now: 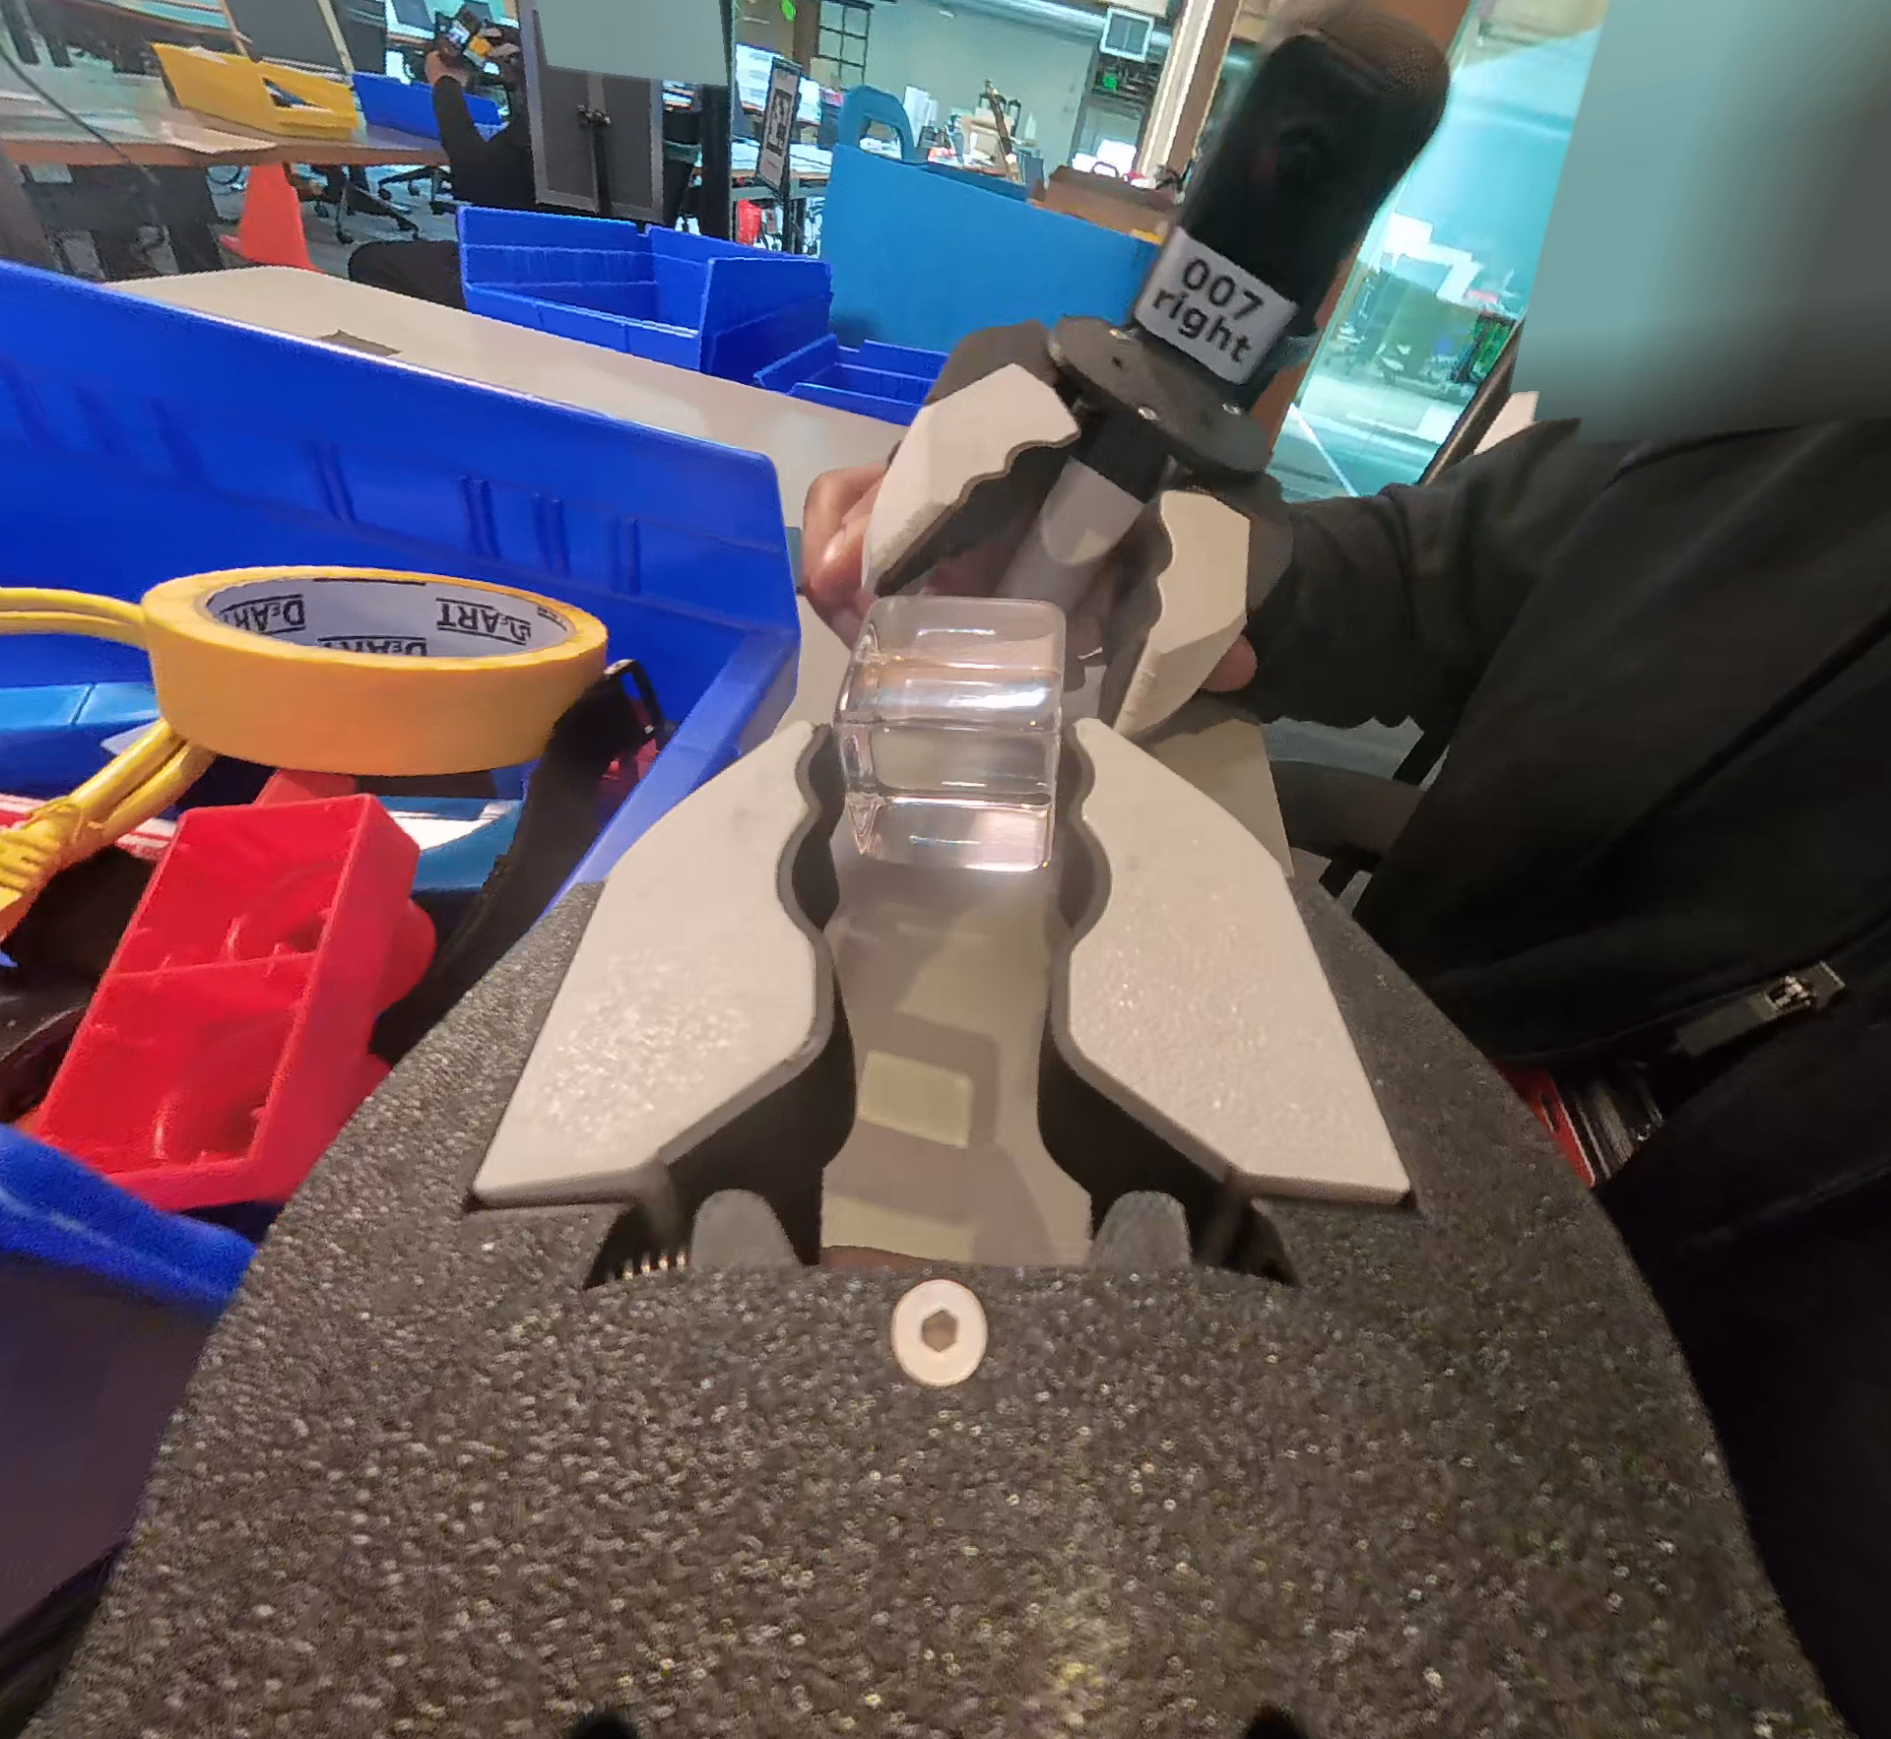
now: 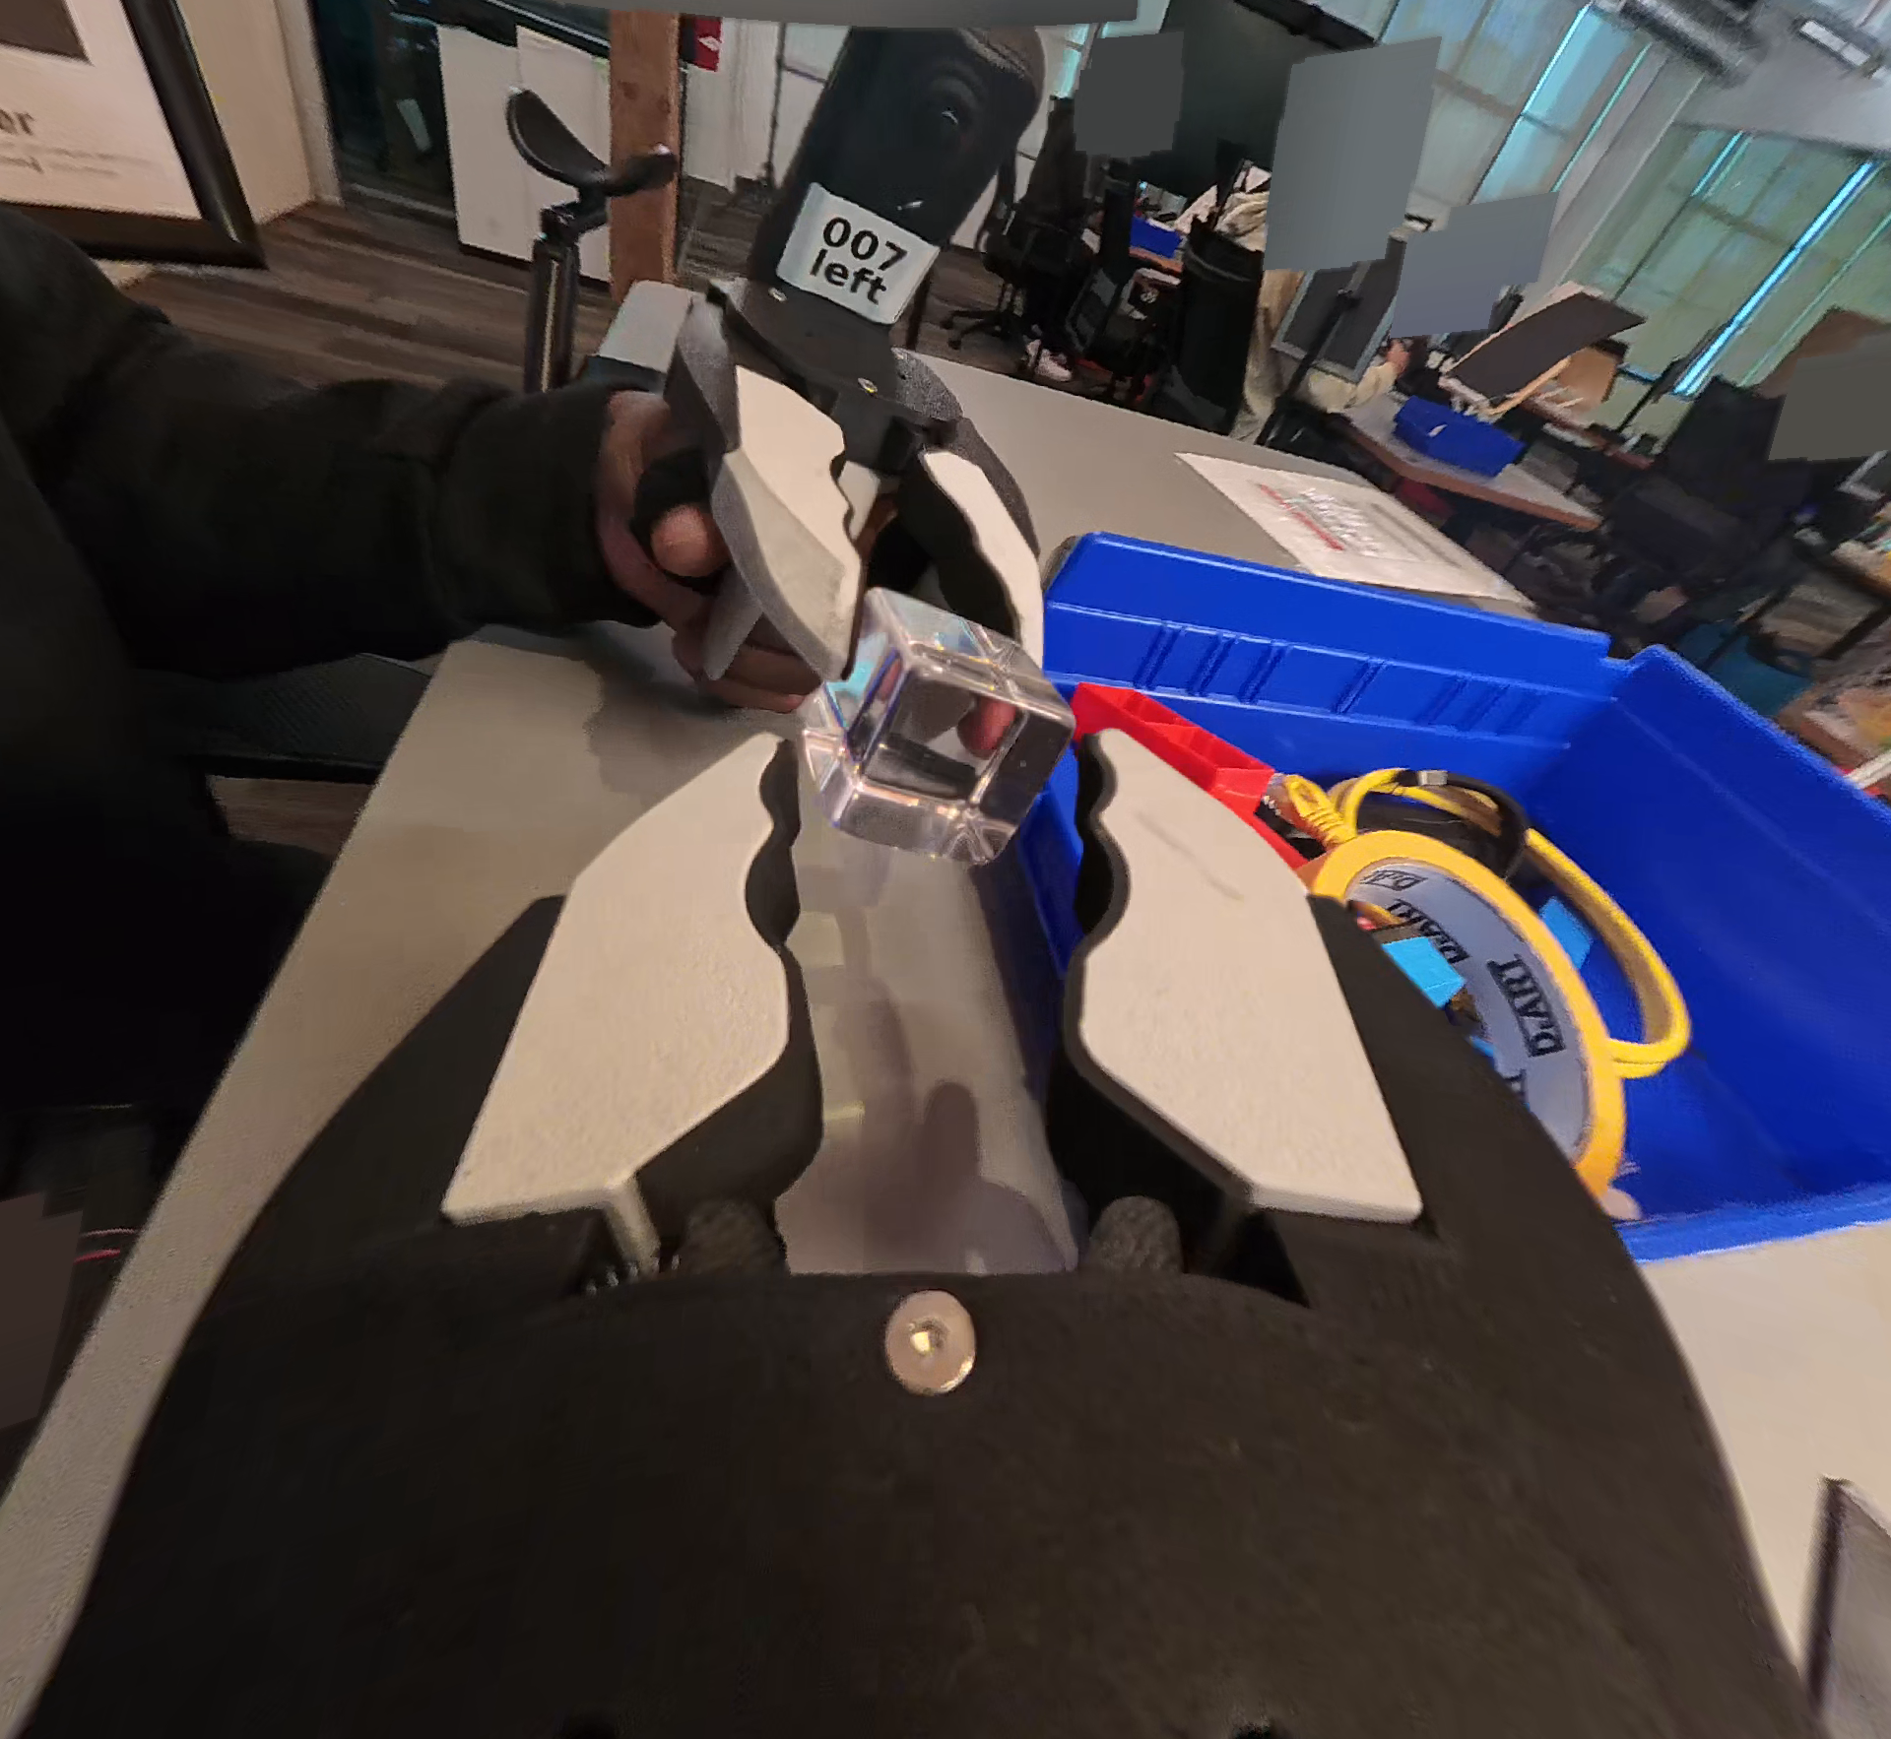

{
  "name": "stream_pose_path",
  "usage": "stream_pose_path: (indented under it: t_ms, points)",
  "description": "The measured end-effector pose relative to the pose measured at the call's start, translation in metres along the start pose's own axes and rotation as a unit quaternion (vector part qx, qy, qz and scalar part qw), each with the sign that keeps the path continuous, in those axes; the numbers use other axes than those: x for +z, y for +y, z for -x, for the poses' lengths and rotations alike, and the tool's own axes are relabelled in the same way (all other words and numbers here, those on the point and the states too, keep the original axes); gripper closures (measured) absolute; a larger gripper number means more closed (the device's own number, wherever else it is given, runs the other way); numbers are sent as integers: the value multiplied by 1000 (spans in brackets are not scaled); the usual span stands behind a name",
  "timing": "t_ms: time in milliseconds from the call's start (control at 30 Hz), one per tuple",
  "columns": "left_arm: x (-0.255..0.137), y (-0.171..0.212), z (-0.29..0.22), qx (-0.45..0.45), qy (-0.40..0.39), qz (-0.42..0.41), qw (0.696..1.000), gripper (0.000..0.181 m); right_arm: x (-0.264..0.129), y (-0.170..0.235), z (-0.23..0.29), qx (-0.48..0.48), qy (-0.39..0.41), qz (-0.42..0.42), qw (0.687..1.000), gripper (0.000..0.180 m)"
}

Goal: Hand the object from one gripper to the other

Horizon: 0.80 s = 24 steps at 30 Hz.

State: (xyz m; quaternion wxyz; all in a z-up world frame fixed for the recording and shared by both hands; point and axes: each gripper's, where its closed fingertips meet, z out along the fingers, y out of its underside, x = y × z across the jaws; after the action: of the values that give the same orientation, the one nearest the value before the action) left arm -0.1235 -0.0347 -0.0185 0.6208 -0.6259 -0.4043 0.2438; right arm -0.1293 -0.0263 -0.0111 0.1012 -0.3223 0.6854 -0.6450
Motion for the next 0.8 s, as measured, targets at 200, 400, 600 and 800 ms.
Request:
stream_pose_path:
  t_ms: [200, 400, 600, 800]
  points:
    - [-3, -2, -2, -51, 25, -11, 998, 140, 3, 5, 1, -114, 43, 15, 992, 121]
    - [1, 4, -12, -92, 67, 3, 994, 140, 7, 10, 7, -210, 64, 30, 975, 120]
    - [5, 10, -16, -95, 77, 22, 992, 140, 8, 14, 15, -234, 51, 30, 970, 130]
    - [6, 4, -14, -15, 36, 7, 999, 126, 5, 8, 9, -159, 39, 21, 986, 135]
